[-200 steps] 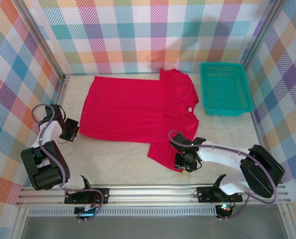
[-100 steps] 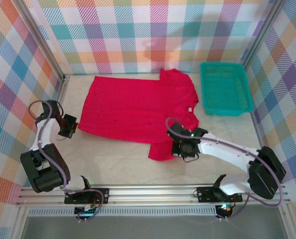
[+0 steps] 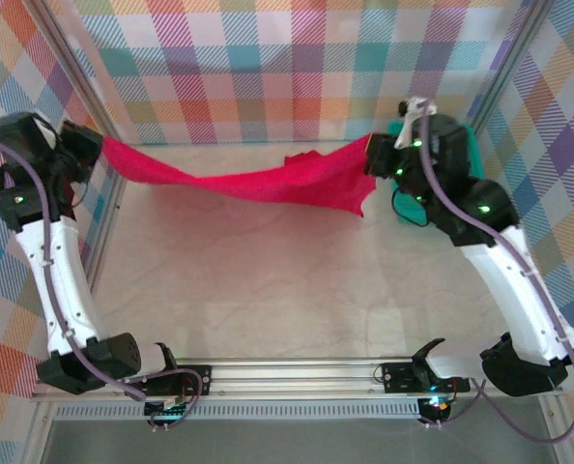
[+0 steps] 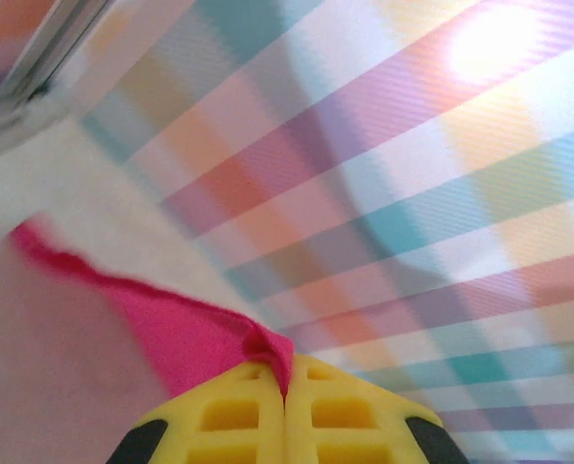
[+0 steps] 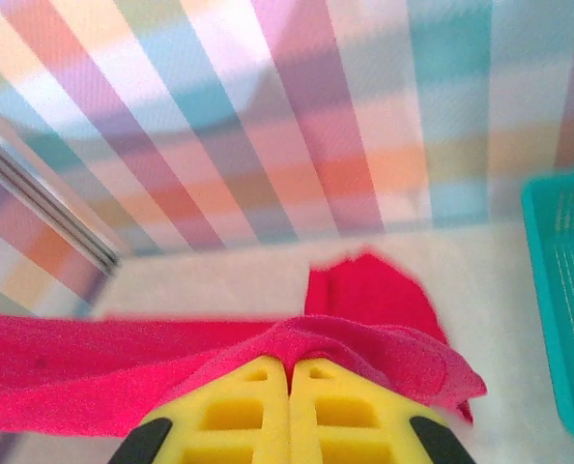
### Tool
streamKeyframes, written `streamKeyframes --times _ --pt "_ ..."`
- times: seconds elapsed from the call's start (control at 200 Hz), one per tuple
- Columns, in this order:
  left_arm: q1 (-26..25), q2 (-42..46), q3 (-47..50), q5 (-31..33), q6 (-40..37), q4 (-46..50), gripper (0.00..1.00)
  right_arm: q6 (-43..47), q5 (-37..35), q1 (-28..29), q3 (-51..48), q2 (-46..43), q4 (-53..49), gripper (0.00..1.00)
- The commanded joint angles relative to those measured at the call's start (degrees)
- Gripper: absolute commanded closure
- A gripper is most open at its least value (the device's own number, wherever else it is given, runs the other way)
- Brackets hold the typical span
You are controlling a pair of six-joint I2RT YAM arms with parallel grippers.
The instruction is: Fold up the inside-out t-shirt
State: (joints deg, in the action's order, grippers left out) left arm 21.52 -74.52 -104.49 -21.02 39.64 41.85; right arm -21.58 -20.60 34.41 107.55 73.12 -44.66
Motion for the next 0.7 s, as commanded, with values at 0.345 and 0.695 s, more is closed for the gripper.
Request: streamKeyframes --times 0.345,0.695 --pt "-0.37 3.15 -27.78 3.59 -6.15 1.26 1.0 17.82 -4.27 0.02 25.72 -0.25 0.42 1.0" --pt "-2.48 -5.24 -8.93 -1.54 -3.93 -11.04 1.0 22.04 -5.94 -11.14 29.38 19.32 2.42 1.0"
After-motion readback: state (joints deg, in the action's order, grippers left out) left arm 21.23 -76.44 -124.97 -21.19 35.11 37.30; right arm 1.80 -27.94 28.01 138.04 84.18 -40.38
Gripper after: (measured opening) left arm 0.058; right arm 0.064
